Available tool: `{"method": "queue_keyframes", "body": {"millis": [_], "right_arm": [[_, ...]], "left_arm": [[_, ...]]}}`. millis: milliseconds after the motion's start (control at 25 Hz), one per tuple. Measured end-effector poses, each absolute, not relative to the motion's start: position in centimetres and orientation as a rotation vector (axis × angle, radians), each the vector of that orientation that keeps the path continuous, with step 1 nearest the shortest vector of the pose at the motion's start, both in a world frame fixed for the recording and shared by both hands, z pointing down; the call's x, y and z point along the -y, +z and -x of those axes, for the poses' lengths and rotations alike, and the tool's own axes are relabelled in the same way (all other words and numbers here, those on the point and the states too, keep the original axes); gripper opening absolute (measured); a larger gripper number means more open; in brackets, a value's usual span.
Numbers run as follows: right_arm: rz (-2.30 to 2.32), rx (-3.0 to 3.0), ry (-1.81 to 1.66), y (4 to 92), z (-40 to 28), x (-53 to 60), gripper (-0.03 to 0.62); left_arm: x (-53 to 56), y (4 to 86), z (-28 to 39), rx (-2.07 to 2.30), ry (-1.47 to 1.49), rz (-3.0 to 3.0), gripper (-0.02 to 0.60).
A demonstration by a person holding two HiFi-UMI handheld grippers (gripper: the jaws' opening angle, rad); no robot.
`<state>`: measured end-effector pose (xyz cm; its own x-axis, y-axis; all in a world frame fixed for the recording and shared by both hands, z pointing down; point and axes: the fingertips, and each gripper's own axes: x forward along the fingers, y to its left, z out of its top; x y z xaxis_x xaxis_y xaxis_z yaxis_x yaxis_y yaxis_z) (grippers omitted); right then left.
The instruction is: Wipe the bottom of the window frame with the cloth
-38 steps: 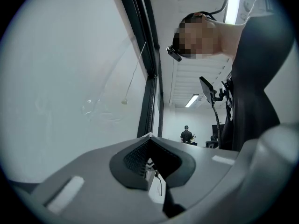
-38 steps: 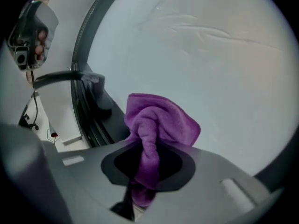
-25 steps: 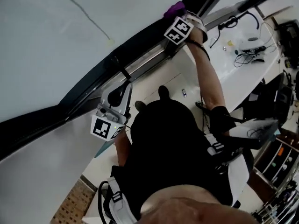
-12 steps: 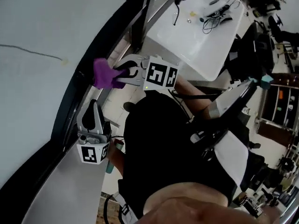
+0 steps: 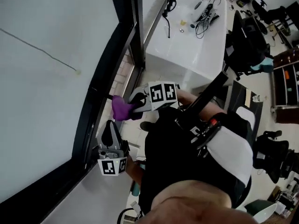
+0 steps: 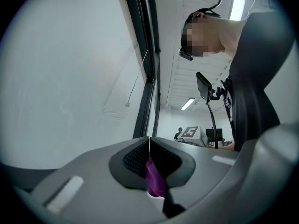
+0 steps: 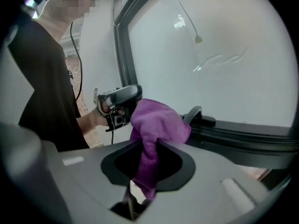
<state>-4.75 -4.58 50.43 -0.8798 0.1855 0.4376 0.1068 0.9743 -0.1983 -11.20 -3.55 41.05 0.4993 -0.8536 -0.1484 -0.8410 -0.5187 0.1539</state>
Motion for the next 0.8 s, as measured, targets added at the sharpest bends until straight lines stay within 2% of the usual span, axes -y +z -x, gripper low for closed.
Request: {"method": "queue_keyframes", "body": {"millis": [200, 440, 800], "right_arm": [[0.302, 2.646, 0.183, 50.3, 4.7, 2.7, 0.071], [0.447, 2.764, 0.095, 45.7, 5.0, 1.1, 0.071], [0.637, 2.87, 0.13, 43.6, 0.6, -1.0, 0.071]], "left_arm": [[2.4, 40.3, 11.1, 1.571, -0.339, -2.678, 0.002], [0.1, 38.2, 10.9, 1.725, -0.324, -2.636, 0.002], [-2.4, 37.5, 6.4, 1.868, -0.242, -2.547, 0.002]]}}
